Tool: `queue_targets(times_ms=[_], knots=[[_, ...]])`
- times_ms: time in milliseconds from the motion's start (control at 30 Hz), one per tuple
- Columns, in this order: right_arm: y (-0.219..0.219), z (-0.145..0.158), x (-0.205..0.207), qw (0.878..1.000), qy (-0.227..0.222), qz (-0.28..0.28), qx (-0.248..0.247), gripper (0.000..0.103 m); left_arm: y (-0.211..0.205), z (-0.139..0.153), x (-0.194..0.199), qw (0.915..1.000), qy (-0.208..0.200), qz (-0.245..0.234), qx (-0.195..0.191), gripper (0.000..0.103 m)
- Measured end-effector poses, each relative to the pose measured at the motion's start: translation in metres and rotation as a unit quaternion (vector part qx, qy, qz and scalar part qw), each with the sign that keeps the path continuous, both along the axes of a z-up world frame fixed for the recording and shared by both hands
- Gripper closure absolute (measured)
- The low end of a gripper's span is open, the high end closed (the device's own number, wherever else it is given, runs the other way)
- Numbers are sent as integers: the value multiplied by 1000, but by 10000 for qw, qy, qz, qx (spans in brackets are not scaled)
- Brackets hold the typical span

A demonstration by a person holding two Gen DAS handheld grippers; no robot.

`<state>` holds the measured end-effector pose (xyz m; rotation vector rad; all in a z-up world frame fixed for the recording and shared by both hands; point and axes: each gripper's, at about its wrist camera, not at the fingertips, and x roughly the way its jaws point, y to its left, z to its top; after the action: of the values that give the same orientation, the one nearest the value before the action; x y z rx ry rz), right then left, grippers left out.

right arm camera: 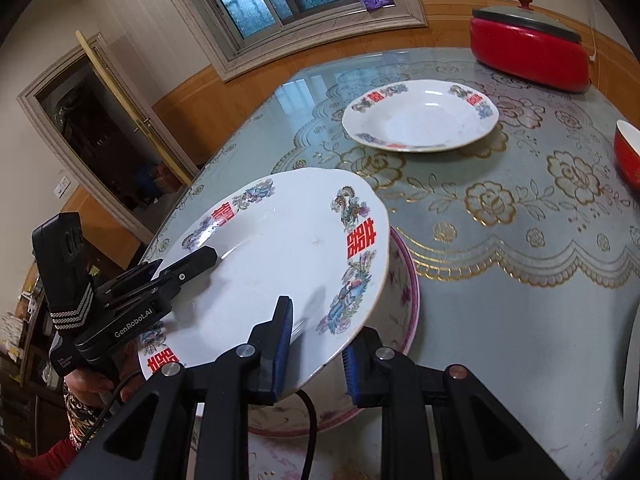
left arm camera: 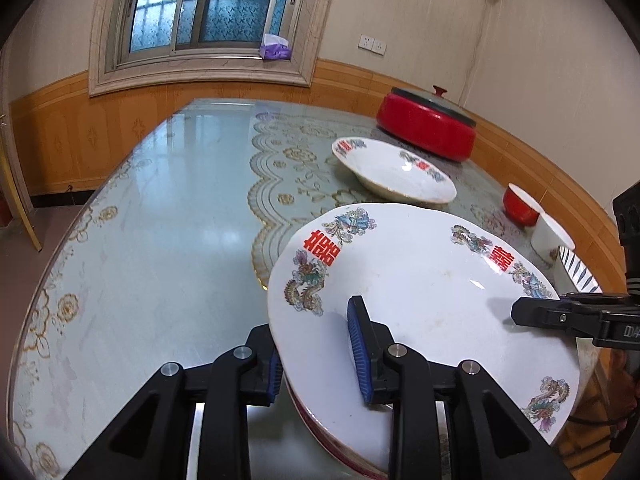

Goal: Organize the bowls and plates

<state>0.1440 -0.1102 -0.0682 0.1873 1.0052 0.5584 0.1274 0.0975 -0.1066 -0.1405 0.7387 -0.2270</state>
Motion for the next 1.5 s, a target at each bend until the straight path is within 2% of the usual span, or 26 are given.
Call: queue_targets(times_ms=[100,267,433,633,900,1033,1500], knots=[[-4,-8,-1,9999,100,-25,29,81,-7,-1,-6,9998,-54,27,204,73],[-10,-15,-5,9997,226,-46,28,81,-13,-7,-10,9997,59,30,233,71],[-17,-26,-4,9991,394,-130,43,80,-23,-10,-14,9984,-27,112,560,70],[-19,-25,-2,9990,423,-121,51,80,-26,-9,-15,9976,4,145,671,67],[-19,-21,-7,9988,489,-81,56,76,-35,-6,-27,9936,-184,167,1103,64],[-21,-16,-11,9983,570,-67,67,75,-38,1,-38,9861,-578,287,1529,50],[-35,-16,-13,9975,679,-175,6,72,-30,-14,-32,9916,-256,143,1258,50]])
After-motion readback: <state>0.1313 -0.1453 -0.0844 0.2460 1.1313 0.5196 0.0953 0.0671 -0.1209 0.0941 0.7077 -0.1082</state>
